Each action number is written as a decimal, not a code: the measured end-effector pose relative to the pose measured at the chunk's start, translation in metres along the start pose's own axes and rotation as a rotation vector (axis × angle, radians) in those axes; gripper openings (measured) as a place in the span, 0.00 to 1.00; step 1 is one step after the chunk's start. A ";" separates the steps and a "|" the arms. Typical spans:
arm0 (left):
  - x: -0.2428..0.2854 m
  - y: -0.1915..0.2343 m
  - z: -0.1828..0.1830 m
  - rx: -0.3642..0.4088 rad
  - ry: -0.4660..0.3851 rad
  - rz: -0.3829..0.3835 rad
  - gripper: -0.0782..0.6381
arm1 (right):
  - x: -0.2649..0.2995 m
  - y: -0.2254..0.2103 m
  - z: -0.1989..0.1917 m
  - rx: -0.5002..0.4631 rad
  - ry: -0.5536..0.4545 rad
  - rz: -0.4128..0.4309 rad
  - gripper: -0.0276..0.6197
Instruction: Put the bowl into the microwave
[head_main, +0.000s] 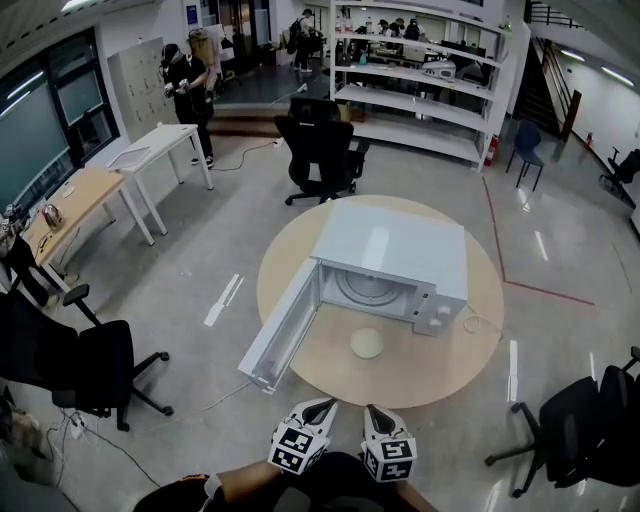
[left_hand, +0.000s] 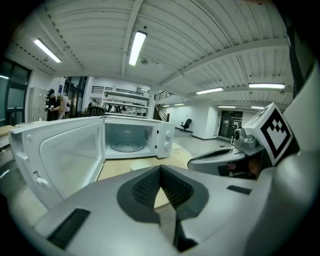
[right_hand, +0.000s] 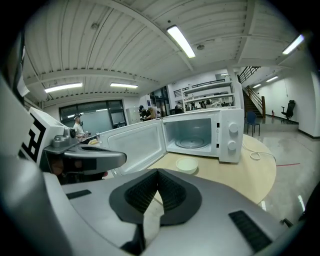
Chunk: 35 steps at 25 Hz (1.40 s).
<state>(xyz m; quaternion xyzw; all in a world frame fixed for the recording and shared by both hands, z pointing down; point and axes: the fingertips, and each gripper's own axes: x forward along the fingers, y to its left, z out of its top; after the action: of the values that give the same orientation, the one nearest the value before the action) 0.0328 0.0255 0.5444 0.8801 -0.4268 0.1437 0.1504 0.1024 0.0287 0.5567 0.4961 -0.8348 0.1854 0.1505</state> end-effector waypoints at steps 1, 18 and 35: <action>0.000 -0.002 0.000 0.002 0.001 0.010 0.17 | -0.001 -0.002 0.000 0.002 -0.005 0.008 0.07; 0.022 -0.033 -0.001 0.026 0.045 0.122 0.17 | -0.010 -0.043 -0.012 0.039 -0.033 0.104 0.07; 0.037 -0.006 0.015 0.025 0.018 0.038 0.17 | 0.008 -0.048 -0.002 0.040 0.007 0.010 0.07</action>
<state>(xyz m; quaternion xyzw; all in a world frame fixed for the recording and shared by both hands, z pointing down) 0.0614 -0.0028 0.5442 0.8723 -0.4402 0.1599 0.1406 0.1412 0.0024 0.5692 0.4941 -0.8329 0.2045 0.1424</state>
